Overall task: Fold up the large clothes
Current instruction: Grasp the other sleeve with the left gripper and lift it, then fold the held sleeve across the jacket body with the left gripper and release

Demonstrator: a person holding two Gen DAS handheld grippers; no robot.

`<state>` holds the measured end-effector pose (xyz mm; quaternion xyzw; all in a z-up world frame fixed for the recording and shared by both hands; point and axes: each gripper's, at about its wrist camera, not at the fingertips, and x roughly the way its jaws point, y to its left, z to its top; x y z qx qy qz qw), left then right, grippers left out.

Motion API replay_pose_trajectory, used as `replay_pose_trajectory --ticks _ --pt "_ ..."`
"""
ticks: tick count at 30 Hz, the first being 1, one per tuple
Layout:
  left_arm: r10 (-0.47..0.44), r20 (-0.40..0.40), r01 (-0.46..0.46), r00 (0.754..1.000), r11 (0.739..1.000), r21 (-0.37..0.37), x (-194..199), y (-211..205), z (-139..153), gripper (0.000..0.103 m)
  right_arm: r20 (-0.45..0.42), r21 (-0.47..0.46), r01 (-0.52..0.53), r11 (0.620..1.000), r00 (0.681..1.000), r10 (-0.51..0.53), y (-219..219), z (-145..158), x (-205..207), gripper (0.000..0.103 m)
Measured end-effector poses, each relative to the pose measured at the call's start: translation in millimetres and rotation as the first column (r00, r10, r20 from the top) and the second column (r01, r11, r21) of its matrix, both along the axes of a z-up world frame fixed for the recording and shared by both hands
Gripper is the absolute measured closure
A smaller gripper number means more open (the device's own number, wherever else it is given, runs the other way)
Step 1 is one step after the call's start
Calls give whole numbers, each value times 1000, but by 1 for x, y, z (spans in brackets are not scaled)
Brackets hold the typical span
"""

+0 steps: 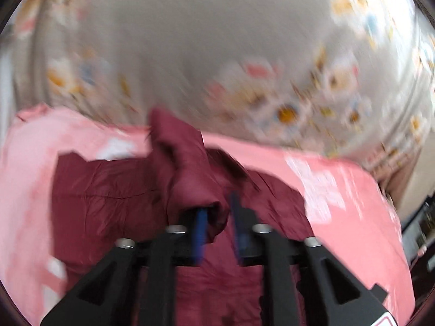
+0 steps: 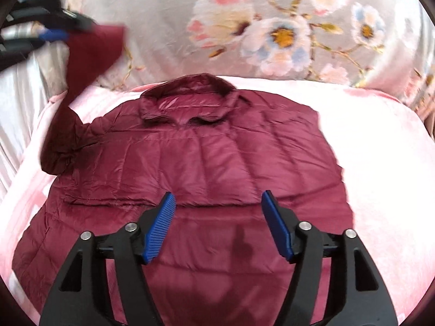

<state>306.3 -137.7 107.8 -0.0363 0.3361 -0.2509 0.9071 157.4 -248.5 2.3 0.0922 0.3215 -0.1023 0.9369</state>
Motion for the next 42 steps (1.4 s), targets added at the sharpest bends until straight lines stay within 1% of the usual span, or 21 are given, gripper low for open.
replay_pose_trajectory --ticks 1,2,4,6,8,12,15,17,19,22,23,24,25,27,29,33,36,37,39,40,42 --pt "-2 -21 2 1000 1000 2 0 -9 -12 41 -2 10 7 1000 1000 -7 -6 -2 -6 37" --pt "4 -37 -4 999 1000 4 -1 -14 -25 37 -4 19 11 1000 1000 -11 -11 -3 -10 36" --pt "5 -72 -4 997 1000 20 -3 -21 -46 36 -12 40 13 999 1000 -12 -17 -7 -13 35" --pt "-14 -117 15 993 1000 5 -4 -17 -59 35 -14 68 10 998 1000 -9 -21 -9 -14 34" --pt "-10 -157 4 988 999 -39 -4 7 -66 33 -14 114 1 993 1000 0 -25 -10 -11 34" --pt "72 -212 -95 975 991 -99 7 74 -77 32 1 183 -35 982 999 35 -26 -4 3 27" --pt "186 -268 -230 945 962 -144 22 137 -87 32 8 227 -70 972 998 70 -23 1 26 24" --pt "241 -323 -308 915 936 -173 31 174 -97 32 -3 249 -67 966 998 69 -25 -1 45 24" --pt "270 -380 -365 885 908 -205 35 205 -108 32 -23 254 -30 967 999 37 -31 -7 62 24" --pt "268 -440 -405 857 878 -254 37 236 -122 32 -99 243 59 968 994 -35 -41 -25 89 24" --pt "263 -456 -413 850 871 -267 37 241 -126 32 -123 244 65 968 992 -35 -42 -31 96 26" --pt "255 -471 -419 844 863 -282 38 246 -129 32 -145 251 59 966 989 -23 -43 -38 103 40" --pt "241 -492 -424 836 854 -302 40 249 -134 32 -181 258 48 965 983 0 -42 -46 112 50" --pt "210 -535 -438 819 830 -346 44 255 -143 32 -186 245 34 969 982 12 -41 -44 116 94" --pt "183 -564 -449 805 809 -379 50 255 -149 32 -126 243 14 970 992 17 -44 -22 111 98" --pt "174 -587 -475 791 780 -408 70 249 -156 32 16 198 9 980 1000 -13 -58 38 91 100" --pt "186 -613 -509 768 759 -407 85 248 -166 32 44 161 8 987 999 -16 -69 61 85 100" --pt "198 -621 -520 758 759 -393 91 246 -169 33 42 138 12 990 999 -18 -72 66 82 100" --pt "220 -618 -524 755 768 -367 98 243 -171 35 33 113 21 993 999 -24 -77 67 81 100" --pt "236 -611 -526 756 775 -351 101 241 -170 39 25 98 30 995 999 -33 -80 65 80 100" --pt "275 -591 -529 759 789 -312 106 239 -167 52 8 102 45 994 999 -46 -88 56 75 100"
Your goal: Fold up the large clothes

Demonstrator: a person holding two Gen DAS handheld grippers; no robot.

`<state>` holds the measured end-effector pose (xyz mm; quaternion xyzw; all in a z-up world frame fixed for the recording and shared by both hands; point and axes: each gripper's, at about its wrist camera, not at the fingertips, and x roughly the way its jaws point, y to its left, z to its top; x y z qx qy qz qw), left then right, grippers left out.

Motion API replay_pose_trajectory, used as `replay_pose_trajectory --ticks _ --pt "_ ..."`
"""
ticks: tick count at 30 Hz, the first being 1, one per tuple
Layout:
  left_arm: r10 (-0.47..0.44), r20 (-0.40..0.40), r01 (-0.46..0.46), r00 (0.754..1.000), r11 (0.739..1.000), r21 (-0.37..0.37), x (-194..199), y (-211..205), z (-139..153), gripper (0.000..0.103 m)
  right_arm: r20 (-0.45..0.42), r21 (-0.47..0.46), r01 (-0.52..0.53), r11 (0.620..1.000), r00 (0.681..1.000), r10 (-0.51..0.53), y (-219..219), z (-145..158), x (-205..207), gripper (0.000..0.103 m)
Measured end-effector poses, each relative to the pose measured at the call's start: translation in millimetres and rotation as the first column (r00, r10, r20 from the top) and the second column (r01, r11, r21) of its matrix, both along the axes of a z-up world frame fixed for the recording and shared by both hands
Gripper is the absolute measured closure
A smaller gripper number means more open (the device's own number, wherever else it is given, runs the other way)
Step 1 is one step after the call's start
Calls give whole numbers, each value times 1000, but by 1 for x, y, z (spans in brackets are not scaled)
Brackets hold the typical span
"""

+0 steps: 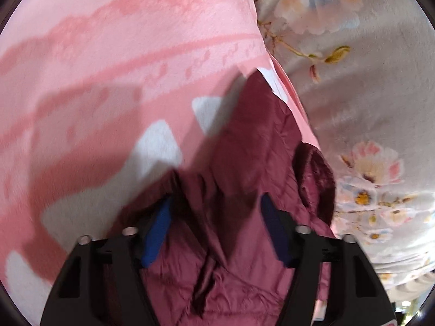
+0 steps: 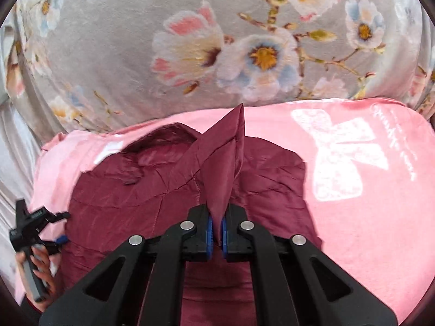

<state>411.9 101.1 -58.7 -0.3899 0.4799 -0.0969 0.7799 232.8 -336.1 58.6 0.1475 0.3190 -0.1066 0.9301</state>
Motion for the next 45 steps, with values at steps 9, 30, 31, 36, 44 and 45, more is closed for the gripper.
replay_pose_trajectory --ticks 9,30,31,36,44,45 --pt "-5 69 -15 998 958 287 -7 8 22 101 -135 34 -20 999 991 24 7 -71 -6 100" --pt "-202 195 5 960 709 706 -59 -53 102 98 -41 -54 33 998 999 -35 10 -31 -39 87" --pt "-229 210 21 951 722 692 -58 -65 111 96 -29 -40 17 999 999 -18 14 -27 -32 87" --pt "-309 163 132 937 746 652 -40 -125 106 95 -67 -10 -63 998 996 62 38 -45 21 87" --pt "-370 21 252 929 672 696 -36 -170 28 95 -179 7 -157 988 971 156 70 -103 32 87" --pt "-379 26 248 925 654 715 -42 -169 23 95 -179 -13 -170 985 970 165 75 -107 26 87"
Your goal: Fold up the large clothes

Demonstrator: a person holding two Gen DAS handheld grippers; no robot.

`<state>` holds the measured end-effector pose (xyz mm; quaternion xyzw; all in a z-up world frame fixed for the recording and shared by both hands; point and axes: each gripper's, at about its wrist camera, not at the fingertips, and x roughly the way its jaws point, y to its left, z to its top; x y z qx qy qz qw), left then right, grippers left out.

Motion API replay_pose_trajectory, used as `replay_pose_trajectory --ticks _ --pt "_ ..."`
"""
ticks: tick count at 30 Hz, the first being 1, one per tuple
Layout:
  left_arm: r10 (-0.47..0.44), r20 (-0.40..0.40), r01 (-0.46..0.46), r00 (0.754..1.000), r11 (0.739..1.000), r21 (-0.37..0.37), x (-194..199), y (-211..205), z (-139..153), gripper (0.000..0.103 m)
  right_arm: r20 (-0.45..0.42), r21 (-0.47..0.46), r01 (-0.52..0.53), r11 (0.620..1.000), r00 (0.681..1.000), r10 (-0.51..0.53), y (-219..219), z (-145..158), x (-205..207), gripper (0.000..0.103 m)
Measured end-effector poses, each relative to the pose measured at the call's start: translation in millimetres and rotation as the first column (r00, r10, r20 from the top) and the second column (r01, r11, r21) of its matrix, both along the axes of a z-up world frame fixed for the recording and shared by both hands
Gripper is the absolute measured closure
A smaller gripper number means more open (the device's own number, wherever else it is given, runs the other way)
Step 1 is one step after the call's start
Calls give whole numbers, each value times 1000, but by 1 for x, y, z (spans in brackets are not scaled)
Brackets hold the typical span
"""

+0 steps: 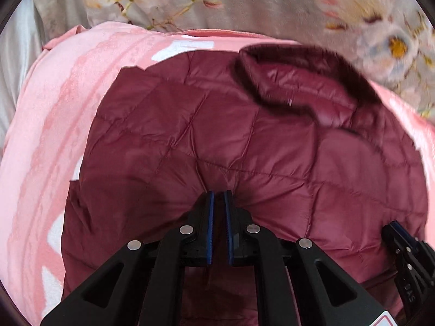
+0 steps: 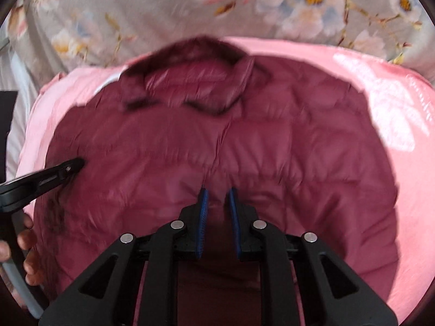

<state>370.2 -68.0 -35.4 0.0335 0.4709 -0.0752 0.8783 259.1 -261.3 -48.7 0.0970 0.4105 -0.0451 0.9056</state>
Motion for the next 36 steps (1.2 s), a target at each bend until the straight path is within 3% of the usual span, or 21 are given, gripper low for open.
replay_pose_trajectory --ticks 4,10,14,34,36 --pt "-25 43 25 999 999 21 -13 1 -10 95 21 -27 -4 1000 1000 5 10 -6 -15 87" --pt "-40 116 36 992 999 34 -24 0 -20 94 37 16 12 1000 999 -13 5 -12 -17 88" --pt "-37 119 36 992 999 12 -22 3 -18 94 41 4 15 1000 999 -15 6 -12 -18 88" --pt "-43 131 35 990 998 61 -24 -4 -18 94 48 56 18 998 999 -21 -3 -12 -19 88" --pt "-43 128 39 991 999 35 -24 -1 -17 94 43 66 14 998 999 -17 -4 -11 -21 87"
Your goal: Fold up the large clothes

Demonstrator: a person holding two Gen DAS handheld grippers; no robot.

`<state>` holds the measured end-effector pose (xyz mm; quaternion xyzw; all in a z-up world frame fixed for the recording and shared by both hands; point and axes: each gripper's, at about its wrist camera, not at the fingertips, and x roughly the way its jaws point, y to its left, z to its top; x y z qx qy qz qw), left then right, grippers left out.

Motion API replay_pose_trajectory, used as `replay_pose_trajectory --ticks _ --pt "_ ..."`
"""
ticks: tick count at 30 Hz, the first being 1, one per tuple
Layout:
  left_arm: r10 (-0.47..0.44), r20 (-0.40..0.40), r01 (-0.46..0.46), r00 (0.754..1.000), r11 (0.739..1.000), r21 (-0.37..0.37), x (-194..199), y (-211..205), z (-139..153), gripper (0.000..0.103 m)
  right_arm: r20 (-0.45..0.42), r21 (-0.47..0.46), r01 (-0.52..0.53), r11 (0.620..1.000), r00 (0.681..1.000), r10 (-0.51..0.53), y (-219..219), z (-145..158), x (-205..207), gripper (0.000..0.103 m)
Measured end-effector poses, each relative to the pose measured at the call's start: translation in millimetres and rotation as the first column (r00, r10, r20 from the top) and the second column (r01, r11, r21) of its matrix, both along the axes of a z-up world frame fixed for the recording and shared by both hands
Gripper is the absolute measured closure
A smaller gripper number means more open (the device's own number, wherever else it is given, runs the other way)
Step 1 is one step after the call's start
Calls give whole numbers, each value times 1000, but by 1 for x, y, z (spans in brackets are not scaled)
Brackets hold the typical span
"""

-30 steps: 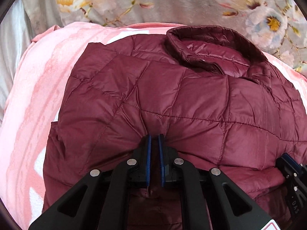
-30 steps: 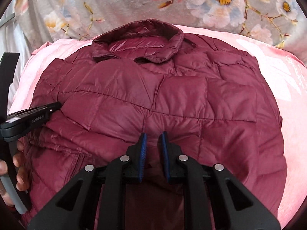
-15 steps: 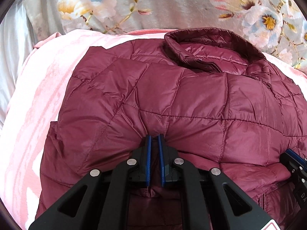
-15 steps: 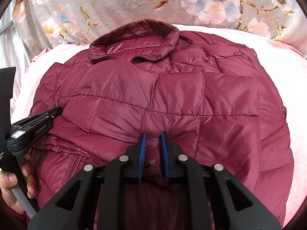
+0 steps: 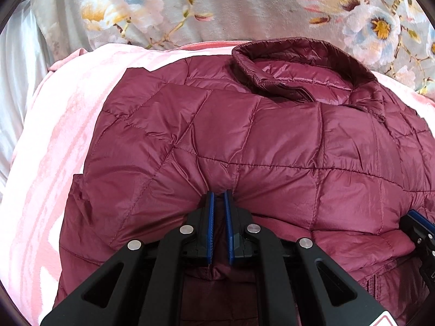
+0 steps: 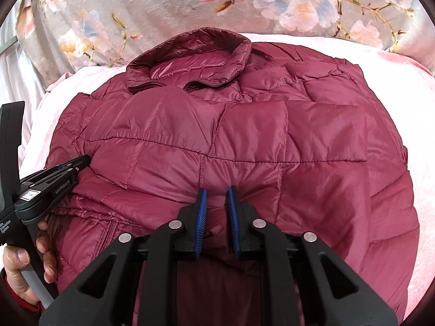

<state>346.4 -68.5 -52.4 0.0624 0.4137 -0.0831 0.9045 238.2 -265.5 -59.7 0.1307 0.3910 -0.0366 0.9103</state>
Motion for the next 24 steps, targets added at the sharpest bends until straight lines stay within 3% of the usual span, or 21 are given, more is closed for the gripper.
replay_pose_trajectory --ticks 2,5,6,8,11,14,18,21,24 --pt "-13 -15 12 1000 999 -37 0 8 3 91 -2 -3 6 1000 1000 -6 -4 5 -9 84" --pt "-40 -57 36 998 997 -67 2 21 14 88 8 0 42 999 999 -42 -20 16 -30 68" --pt "-38 -65 33 997 996 -81 4 25 21 78 19 2 67 998 998 -67 -29 22 -36 62" --pt "-26 -50 20 998 991 -129 9 33 42 59 44 20 100 995 994 -101 -45 35 -39 61" --pt "-25 -31 18 999 980 -197 27 32 71 51 81 108 105 989 990 -114 -62 55 -23 55" --pt "-43 -77 18 996 954 -299 55 18 83 48 118 212 79 974 987 -106 -68 67 5 50" --pt "-53 -171 -16 984 926 -378 96 -3 72 48 119 321 64 945 987 -107 -74 61 50 50" --pt "-52 -266 -68 963 902 -426 126 -13 52 48 67 438 88 895 989 -130 -81 40 84 48" --pt "-47 -320 -109 946 886 -451 138 -18 34 48 12 480 114 870 991 -136 -81 19 106 48"
